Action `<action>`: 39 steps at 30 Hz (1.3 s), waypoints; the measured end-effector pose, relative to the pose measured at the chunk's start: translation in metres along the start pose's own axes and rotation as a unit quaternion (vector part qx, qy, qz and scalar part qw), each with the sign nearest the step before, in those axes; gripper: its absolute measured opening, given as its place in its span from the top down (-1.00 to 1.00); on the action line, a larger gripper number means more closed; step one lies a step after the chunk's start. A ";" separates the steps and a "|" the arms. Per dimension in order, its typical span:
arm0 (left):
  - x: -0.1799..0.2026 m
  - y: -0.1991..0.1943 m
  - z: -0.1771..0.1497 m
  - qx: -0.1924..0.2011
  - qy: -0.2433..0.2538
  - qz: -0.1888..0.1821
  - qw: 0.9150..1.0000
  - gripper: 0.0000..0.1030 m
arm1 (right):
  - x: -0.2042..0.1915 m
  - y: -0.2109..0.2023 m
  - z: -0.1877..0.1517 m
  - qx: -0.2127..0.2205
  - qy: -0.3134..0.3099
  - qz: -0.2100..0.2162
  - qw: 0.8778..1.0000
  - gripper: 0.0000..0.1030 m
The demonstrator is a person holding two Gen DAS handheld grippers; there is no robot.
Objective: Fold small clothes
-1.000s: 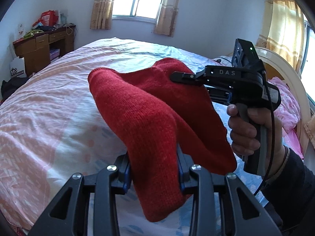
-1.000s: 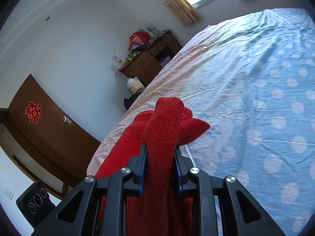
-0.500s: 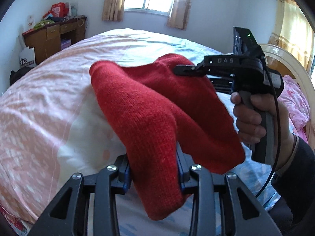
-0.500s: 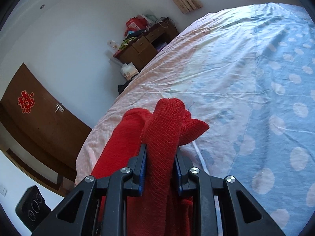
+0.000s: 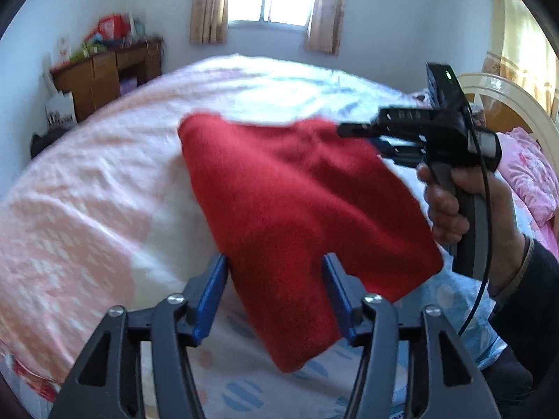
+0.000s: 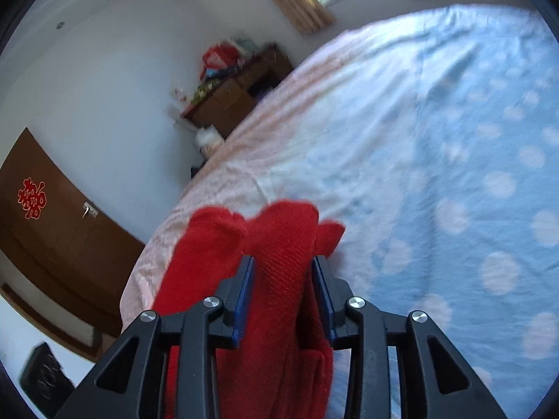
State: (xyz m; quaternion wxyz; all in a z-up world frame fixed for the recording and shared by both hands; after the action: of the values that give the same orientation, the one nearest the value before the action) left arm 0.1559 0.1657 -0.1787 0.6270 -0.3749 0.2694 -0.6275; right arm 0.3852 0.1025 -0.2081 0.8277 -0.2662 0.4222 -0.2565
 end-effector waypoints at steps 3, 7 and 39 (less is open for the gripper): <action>0.000 -0.017 0.010 0.035 -0.001 0.018 0.999 -0.59 | -0.023 -0.023 -0.004 0.023 -0.027 0.017 0.999 0.01; -0.013 -0.006 0.015 0.034 -0.020 0.040 0.998 -0.61 | -0.060 -0.027 -0.028 0.010 -0.076 0.044 0.996 0.01; -0.002 -0.063 0.023 0.089 -0.010 0.046 0.995 -0.93 | -0.098 -0.140 -0.098 0.123 -0.144 -0.168 0.968 -0.31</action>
State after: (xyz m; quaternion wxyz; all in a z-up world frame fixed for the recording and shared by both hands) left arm 0.1376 0.1747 -0.1143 0.6888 -0.3110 0.2230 -0.6157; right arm 0.2257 0.0423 -0.1103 0.8512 -0.2635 0.2135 -0.4005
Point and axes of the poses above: each gripper's, at about its wrist camera, not at the fingertips, and y roughly the way its jaws point, x to its right, z to its top, the point moved 9 cm from there along y, roughly the way its jaws point, and after that the axes turned 13 degrees about -x, right-handed, at the moved point
